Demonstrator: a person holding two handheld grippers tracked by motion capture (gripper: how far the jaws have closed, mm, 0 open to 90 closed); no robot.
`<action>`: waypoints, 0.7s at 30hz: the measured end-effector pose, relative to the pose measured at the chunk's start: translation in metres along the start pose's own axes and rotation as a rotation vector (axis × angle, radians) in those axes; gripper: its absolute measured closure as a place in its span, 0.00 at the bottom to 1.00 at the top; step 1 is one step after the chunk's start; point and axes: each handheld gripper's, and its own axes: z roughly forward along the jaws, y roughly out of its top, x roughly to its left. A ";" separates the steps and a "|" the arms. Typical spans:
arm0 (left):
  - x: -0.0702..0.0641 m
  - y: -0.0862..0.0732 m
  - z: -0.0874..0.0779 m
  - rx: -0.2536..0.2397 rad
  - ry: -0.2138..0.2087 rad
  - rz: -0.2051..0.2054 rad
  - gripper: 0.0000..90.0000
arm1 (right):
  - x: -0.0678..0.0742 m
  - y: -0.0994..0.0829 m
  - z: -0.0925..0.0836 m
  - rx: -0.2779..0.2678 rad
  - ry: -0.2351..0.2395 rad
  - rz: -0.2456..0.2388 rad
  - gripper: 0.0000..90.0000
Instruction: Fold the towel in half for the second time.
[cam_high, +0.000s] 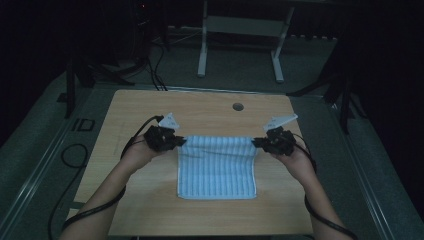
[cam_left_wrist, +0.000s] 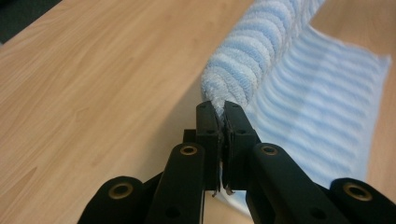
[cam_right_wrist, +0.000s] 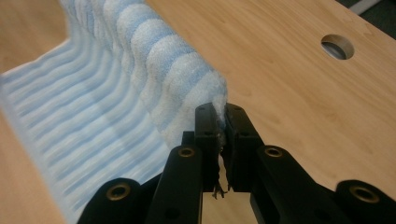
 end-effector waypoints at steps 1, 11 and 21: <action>-0.007 -0.004 -0.002 -0.003 -0.016 0.008 0.97 | 0.005 -0.007 -0.002 -0.006 0.012 -0.007 0.94; -0.063 -0.045 0.000 0.036 -0.119 0.055 0.97 | 0.053 -0.069 -0.007 0.024 0.056 -0.008 0.93; -0.080 -0.077 0.016 0.062 -0.175 0.000 0.96 | 0.073 -0.097 0.003 0.073 0.099 0.020 0.92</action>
